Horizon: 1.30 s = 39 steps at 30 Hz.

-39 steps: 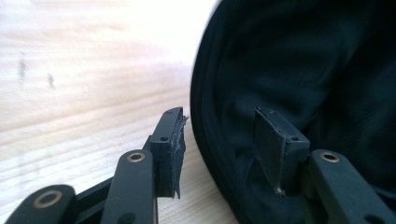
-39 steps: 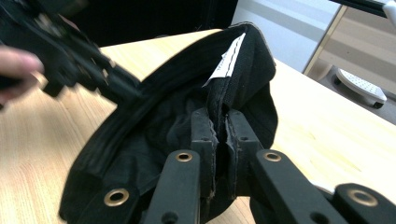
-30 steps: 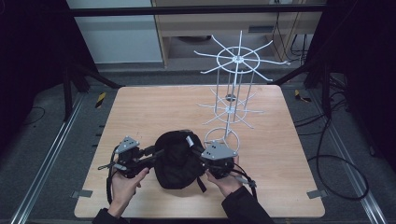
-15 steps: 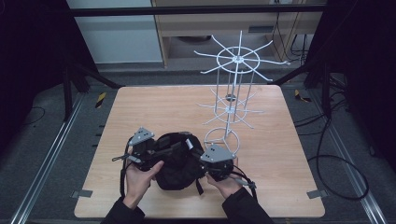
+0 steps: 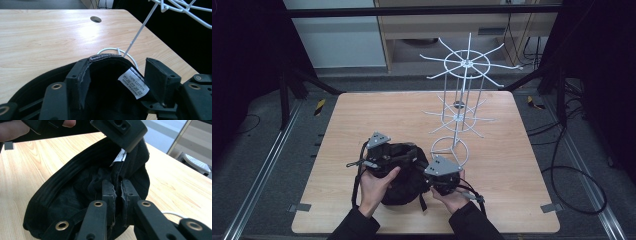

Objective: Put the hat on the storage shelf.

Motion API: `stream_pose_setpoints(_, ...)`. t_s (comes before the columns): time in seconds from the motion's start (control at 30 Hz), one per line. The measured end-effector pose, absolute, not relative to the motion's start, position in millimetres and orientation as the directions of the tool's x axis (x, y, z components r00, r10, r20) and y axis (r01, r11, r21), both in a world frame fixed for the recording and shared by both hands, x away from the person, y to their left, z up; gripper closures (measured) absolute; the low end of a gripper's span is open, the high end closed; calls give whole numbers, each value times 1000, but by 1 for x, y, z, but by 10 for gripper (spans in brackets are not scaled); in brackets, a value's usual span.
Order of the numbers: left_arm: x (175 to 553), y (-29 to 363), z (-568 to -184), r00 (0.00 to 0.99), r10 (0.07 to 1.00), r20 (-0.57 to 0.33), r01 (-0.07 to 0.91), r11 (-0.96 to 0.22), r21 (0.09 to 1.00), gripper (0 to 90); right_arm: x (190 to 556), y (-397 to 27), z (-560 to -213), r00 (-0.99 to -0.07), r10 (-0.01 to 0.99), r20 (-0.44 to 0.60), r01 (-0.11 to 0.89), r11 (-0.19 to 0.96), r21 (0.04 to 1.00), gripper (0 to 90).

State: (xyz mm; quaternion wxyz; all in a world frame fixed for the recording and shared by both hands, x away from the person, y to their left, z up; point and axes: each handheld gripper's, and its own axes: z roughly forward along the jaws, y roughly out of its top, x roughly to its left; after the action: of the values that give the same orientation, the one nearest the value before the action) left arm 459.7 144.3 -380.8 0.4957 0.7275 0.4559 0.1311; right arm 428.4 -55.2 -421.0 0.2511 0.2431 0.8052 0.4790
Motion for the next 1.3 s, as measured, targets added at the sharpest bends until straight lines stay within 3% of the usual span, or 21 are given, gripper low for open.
stream_pose_setpoints(0.27,458,142,-384,543,803,-246,534,-105,839,338,427,-52,-422,-769,615,-172,136,421,897,837)
stream_pose_setpoints(0.5,457,140,-387,544,799,-255,548,-108,830,393,426,-49,-423,-778,609,-154,140,408,902,835)
stream_pose_setpoints(0.9,455,142,-388,543,786,-295,563,-80,823,690,427,-43,-427,-785,611,-99,177,374,910,808)
stream_pose_setpoints(1.13,454,143,-389,547,787,-286,554,-84,828,786,427,-40,-428,-793,604,-86,184,372,910,764)
stream_pose_setpoints(1.3,453,149,-387,550,792,-266,534,-88,841,810,424,-45,-424,-810,584,-39,204,344,916,665)
